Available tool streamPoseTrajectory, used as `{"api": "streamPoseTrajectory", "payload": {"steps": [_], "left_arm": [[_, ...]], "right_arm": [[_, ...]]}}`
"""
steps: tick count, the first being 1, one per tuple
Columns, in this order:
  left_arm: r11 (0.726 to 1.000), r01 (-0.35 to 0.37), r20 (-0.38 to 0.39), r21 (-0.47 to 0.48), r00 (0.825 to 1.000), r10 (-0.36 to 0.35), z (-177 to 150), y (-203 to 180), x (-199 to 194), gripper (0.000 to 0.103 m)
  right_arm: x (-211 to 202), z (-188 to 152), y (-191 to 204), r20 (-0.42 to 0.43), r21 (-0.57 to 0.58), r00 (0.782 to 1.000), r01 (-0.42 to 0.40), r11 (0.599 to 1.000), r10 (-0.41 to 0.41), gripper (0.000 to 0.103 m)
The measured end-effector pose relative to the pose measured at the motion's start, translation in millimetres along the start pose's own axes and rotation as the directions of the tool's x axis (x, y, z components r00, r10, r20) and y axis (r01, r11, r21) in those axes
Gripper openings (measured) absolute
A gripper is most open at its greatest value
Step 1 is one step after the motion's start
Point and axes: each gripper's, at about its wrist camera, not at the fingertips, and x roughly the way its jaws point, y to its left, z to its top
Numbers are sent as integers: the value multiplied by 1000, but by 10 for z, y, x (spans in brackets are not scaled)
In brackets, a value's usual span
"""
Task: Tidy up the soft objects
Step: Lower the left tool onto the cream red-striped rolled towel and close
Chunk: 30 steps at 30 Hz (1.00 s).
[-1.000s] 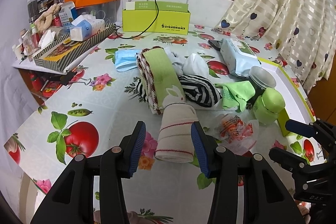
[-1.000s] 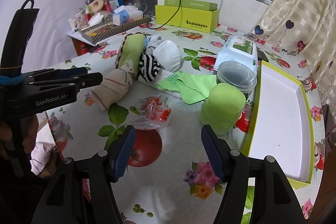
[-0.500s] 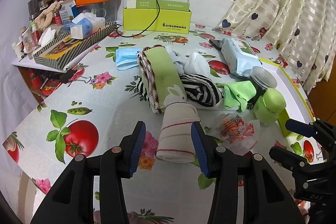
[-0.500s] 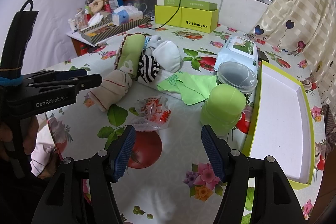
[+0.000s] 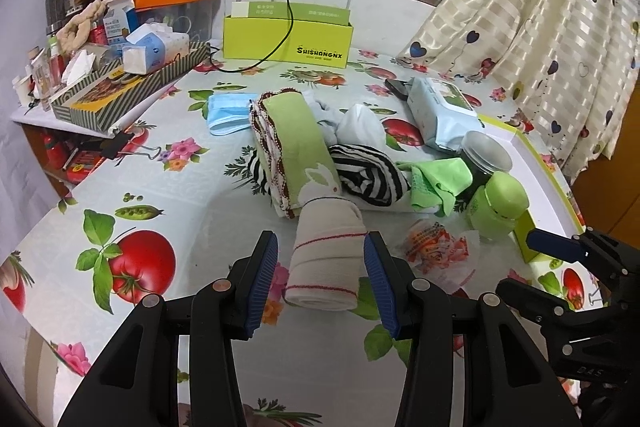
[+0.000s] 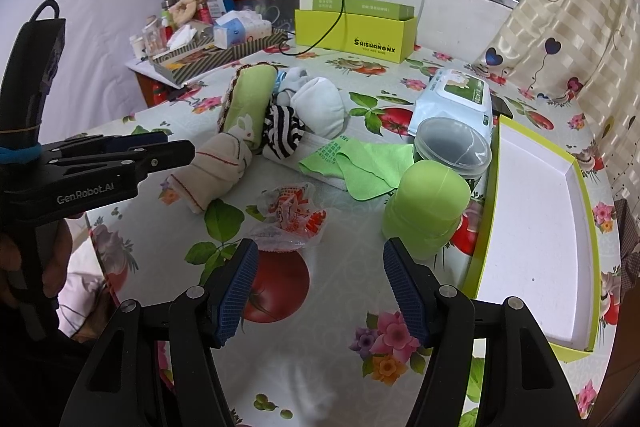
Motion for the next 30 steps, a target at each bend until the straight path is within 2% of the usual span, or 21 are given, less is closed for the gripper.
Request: {"api": "streamPoseTrajectory", "payload": {"steps": [30], "left_arm": [[1000, 14, -46, 24, 999, -13, -10, 24, 207, 46]], "right_arm": [[134, 71, 63, -5, -6, 1000, -10, 1000, 10, 65]]}}
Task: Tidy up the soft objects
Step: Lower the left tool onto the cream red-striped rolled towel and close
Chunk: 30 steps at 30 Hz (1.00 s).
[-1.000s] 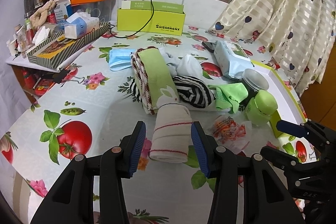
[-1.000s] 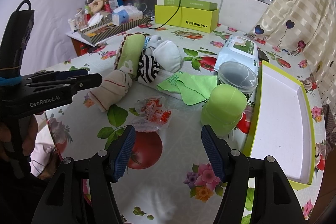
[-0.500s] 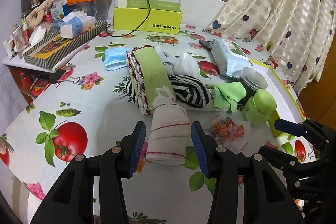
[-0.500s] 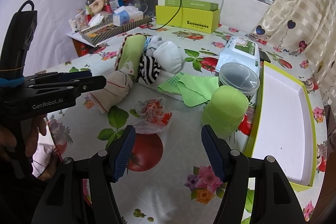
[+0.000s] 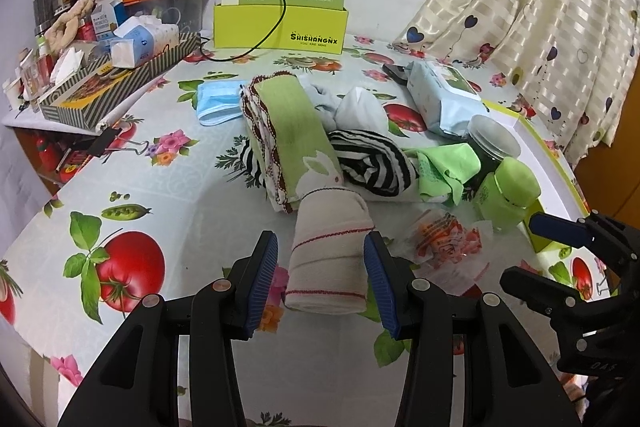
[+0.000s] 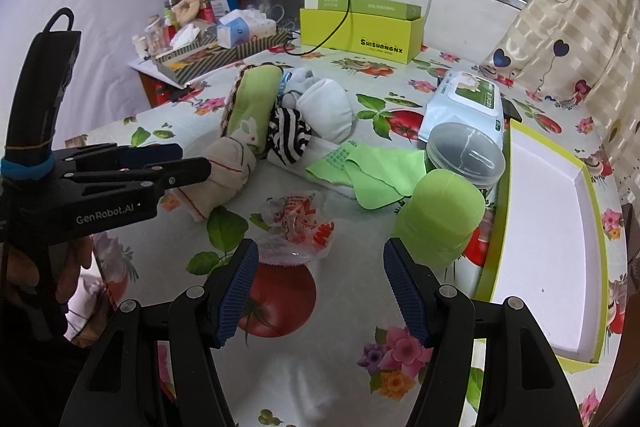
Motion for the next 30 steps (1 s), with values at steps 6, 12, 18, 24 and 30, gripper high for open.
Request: {"api": "streamPoseTrajectory", "payload": {"steps": [6, 12, 18, 24, 30], "left_arm": [[1000, 9, -5, 11, 1000, -9, 9, 1, 44, 46], [999, 30, -12, 22, 999, -30, 9, -22, 92, 46], [998, 52, -25, 46, 998, -51, -6, -64, 162, 46], [996, 78, -36, 54, 996, -76, -31, -74, 215, 46], [991, 126, -98, 38, 988, -122, -81, -54, 361, 47]], "right_arm": [[25, 25, 20, -3, -3, 1000, -4, 1000, 4, 65], [47, 49, 20, -8, -4, 1000, -4, 1000, 4, 65], [108, 67, 27, -18, -2, 1000, -3, 1000, 3, 65], [165, 83, 4, -34, 2, 999, -1, 1000, 1, 65], [274, 103, 15, -61, -1, 998, -11, 1000, 11, 65]]}}
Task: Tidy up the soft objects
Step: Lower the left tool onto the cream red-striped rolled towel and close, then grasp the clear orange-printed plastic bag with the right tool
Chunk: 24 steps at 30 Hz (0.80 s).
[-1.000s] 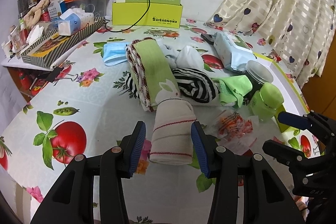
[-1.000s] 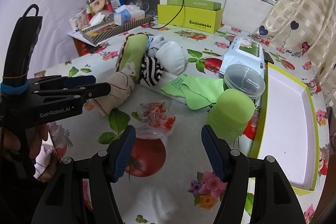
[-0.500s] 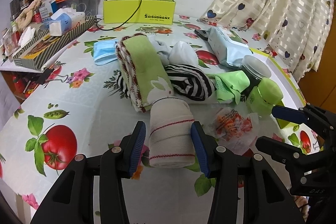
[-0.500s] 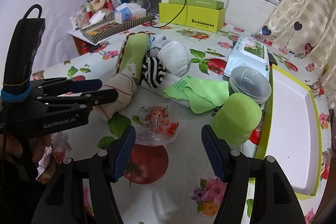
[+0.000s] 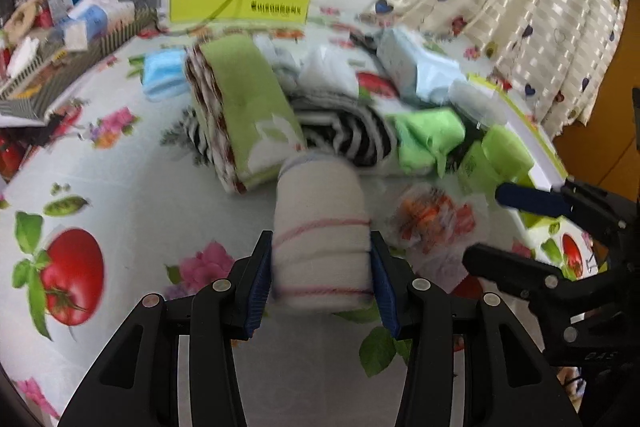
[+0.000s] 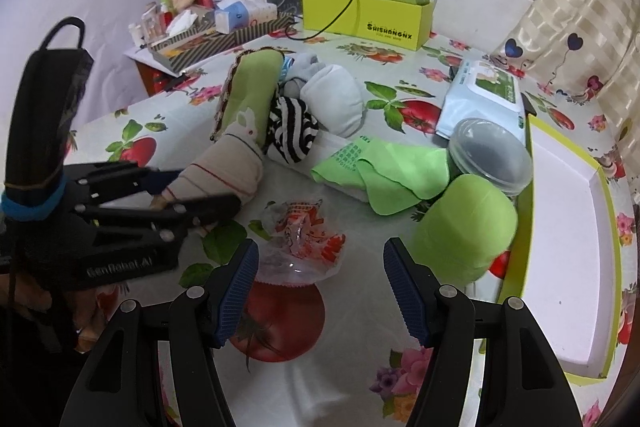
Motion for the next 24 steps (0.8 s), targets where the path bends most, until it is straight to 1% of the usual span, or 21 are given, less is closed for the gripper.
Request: {"api": "streamPoseTrajectory", "payload": {"steps": [2, 4, 7, 11, 14, 18, 24], "left_arm": [[1000, -11, 15, 14, 1000, 11, -28, -20, -18, 47], [1000, 0, 18, -1, 1000, 0, -33, 13, -38, 46], [1000, -19, 27, -7, 999, 19, -39, 46, -56, 45], [1000, -25, 30, -6, 999, 25, -57, 69, -76, 45], [1000, -30, 32, -6, 999, 30, -67, 72, -90, 45], [999, -39, 34, -9, 999, 39, -69, 80, -113, 45], [998, -54, 55, -11, 997, 54, -55, 47, -180, 45]], "right_arm": [[49, 14, 15, -11, -7, 1000, -3, 1000, 3, 65], [113, 28, 40, -24, -13, 1000, -8, 1000, 8, 64], [210, 57, 63, -44, -17, 999, -7, 1000, 6, 59], [327, 78, 97, -70, -29, 998, -8, 1000, 6, 46], [396, 78, 137, -84, -45, 996, -9, 999, 5, 42], [385, 70, 136, -73, -46, 997, -14, 999, 10, 32], [307, 35, 90, -50, -26, 999, -1, 1000, 0, 30]]}}
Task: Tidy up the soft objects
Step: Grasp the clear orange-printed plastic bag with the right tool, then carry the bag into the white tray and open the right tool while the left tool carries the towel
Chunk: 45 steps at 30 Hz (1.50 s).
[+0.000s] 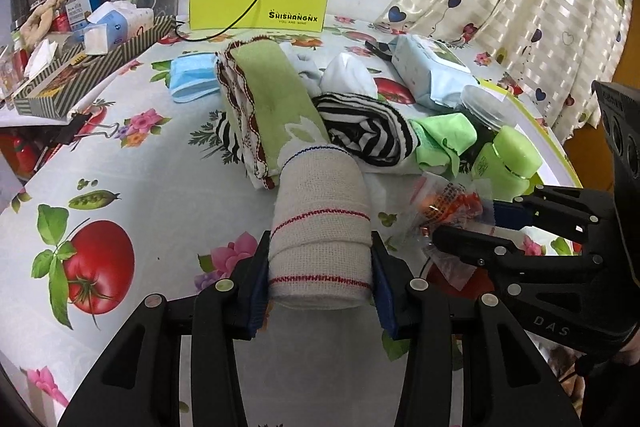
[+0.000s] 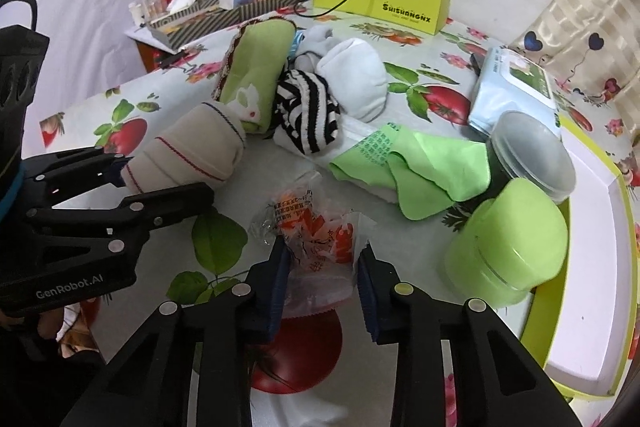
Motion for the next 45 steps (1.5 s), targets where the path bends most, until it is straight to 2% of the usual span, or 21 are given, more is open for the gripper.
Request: {"api": "streamPoseTrajectory", "payload": {"steps": [10, 19, 27, 36, 45], "left_arm": [[999, -41, 63, 22, 997, 40, 77, -123, -200, 45], [994, -71, 120, 81, 991, 61, 228, -354, -329, 45], [986, -74, 161, 147, 986, 49, 415, -657, -364, 45], [974, -54, 184, 218, 983, 14, 611, -1054, -343, 45], [959, 29, 175, 282, 981, -81, 823, -1518, -248, 45]], "right_arm": [[-347, -4, -25, 93, 11, 996, 4, 1000, -5, 30], [-789, -19, -173, 207, 45, 978, 23, 999, -32, 30], [-1054, -91, -435, 266, 100, 961, 53, 994, -78, 30], [-1306, -232, -866, 312, 180, 939, 95, 979, -148, 30], [-1360, -479, -1470, 284, 313, 931, 138, 940, -231, 30]]}}
